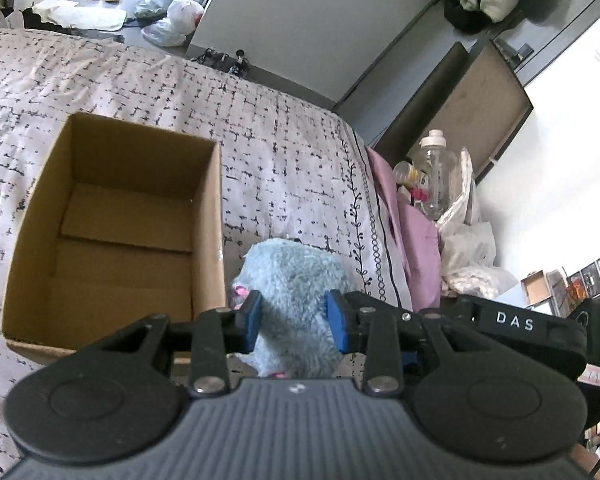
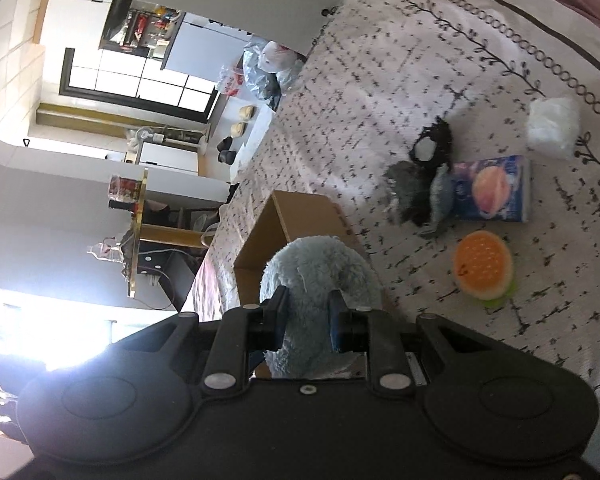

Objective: Organize soft objects
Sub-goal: 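Lift the grey-blue plush ball with the left tool and carry it over the box, then open the left tool to drop the plush ball into the box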

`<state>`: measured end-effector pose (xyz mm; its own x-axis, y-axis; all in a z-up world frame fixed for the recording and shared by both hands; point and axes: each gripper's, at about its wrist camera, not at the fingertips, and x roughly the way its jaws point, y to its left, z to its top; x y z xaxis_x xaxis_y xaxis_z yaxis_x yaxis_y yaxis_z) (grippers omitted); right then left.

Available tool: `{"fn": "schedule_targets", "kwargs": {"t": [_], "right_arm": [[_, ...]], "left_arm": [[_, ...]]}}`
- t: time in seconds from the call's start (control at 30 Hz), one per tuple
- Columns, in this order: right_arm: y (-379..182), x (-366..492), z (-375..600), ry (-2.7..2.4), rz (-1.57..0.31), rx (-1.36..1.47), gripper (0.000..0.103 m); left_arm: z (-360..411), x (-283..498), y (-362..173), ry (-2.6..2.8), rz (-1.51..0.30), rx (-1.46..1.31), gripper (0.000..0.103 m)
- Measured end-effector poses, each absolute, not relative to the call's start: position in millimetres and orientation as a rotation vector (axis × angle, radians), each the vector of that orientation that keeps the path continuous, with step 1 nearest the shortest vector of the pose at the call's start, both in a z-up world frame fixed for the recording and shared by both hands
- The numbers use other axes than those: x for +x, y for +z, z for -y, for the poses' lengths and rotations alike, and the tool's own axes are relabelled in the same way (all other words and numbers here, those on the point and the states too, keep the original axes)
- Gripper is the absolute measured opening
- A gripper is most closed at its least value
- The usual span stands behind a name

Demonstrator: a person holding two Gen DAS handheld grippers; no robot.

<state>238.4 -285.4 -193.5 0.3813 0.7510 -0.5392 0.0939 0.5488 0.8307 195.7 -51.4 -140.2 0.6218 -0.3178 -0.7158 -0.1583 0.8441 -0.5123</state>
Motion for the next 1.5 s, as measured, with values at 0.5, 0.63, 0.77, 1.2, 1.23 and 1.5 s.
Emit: {"fn": "schedule_targets", "kwargs": {"t": [0.5,0.63,0.77,1.2,1.23,1.5], "right_arm": [[-162.4,225.8,237.2,0.559,-1.097,0.872,0.021],[-168.0,222.6,217.2,0.568,-1.118,0.868,0.022],[-175.6,220.8,195.8,0.567,-1.149,0.855,0.022],[-200.7,226.5,148.2,0.548,-1.217,0.824,0.027],[-202.5,227.4,146.1,0.545,-1.22,0.826,0.031],[-194.4,224.6,150.0,0.516,-1.191,0.824,0.045]], "left_arm": [[7.7,168.9,-109.9,-0.077,-0.833,-0.568,0.034],[-10.4,161.5,-113.5,-0.057,-0.836,-0.561,0.034],[-28.1,155.8,-122.4,-0.022,-0.846,-0.571,0.034],[-70.3,154.0,-152.0,0.058,-0.879,-0.591,0.034],[-72.6,155.0,-153.6,0.061,-0.884,-0.59,0.034],[-73.8,157.3,-161.3,0.111,-0.95,-0.574,0.041]]}}
